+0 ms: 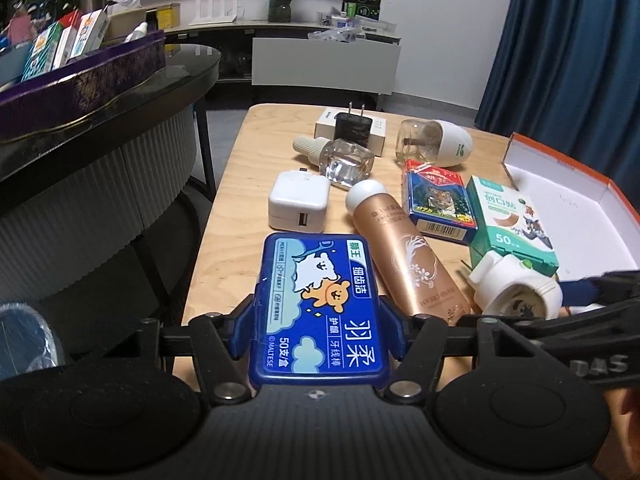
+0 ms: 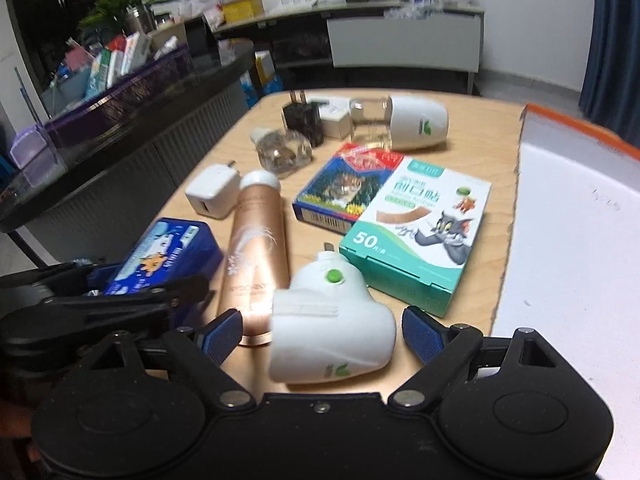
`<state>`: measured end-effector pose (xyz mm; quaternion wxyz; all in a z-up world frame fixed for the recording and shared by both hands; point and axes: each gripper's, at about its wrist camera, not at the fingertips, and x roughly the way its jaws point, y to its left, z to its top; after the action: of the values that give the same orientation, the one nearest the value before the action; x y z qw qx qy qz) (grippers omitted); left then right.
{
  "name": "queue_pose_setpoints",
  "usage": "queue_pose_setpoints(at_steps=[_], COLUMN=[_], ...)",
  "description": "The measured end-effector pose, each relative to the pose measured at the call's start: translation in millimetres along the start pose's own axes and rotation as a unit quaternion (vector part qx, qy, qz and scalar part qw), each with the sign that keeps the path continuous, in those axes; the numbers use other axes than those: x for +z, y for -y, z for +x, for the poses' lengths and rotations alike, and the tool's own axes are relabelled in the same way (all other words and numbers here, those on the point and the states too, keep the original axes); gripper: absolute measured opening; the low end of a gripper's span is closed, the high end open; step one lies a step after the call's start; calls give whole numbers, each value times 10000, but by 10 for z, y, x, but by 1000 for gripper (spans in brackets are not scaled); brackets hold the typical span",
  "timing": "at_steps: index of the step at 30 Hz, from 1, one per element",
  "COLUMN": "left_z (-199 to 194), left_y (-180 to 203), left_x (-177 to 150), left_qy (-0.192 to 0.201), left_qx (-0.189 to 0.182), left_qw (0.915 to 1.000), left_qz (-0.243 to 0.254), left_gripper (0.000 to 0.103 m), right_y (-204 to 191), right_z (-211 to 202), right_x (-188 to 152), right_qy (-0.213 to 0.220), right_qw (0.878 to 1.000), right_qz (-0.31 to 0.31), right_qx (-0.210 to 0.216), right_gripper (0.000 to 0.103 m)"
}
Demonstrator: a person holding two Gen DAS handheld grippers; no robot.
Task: Organize rigid objects
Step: 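Grasp the blue tin box with the left gripper while the right gripper grasps the white diffuser, then carry the blue tin and white diffuser over the open white box with both grippers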
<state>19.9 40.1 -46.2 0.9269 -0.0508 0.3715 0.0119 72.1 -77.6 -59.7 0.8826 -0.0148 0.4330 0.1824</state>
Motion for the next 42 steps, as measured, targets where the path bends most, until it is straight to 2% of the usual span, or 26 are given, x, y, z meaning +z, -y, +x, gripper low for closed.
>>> queue_pose_setpoints(at_steps=[3,4,6,10,18,24,30,33,37,42], left_z=[-28,-38,-54,-139,-419,-635,-756,-701,-487,-236], left_y=[1,6,4,-17,174,522,945,1121,1360,1547], left_x=[-1,-2,-7,-19,32,148,396,530,629,712], left_qy=[49,73,89,135,403,653,899,947,813,701], left_qx=[-53,-44,-68,-99,-225,-547,-964,-1150,-1377,-1580], left_qw=[10000,10000,9999,9997,9989,9961,9890,9855,9822,9797], left_qz=[-42,-31,-50,-164,-79,223,664,814,983,1014], left_gripper=[63,63,63,63,63,63,63,63,63,63], right_y=[12,19,6,-15,-4,277,742,938,1203,1436], right_z=[-1,-23,-44,-183,-743,-1222,-1635,-1781,-1913,-1894], right_x=[11,13,9,-61,-75,-113,-161,-176,-223,-268], right_qy=[111,140,92,261,935,1382,1679,1783,1956,1921], right_qw=[9999,9998,9999,9996,9953,9891,9786,9718,9615,9574], right_qz=[-70,-26,-33,-98,-199,110,643,838,1145,1334], right_qx=[95,156,137,56,-127,-489,-1005,-1298,-1554,-1692], right_gripper=[85,73,72,72,72,72,72,72,72,72])
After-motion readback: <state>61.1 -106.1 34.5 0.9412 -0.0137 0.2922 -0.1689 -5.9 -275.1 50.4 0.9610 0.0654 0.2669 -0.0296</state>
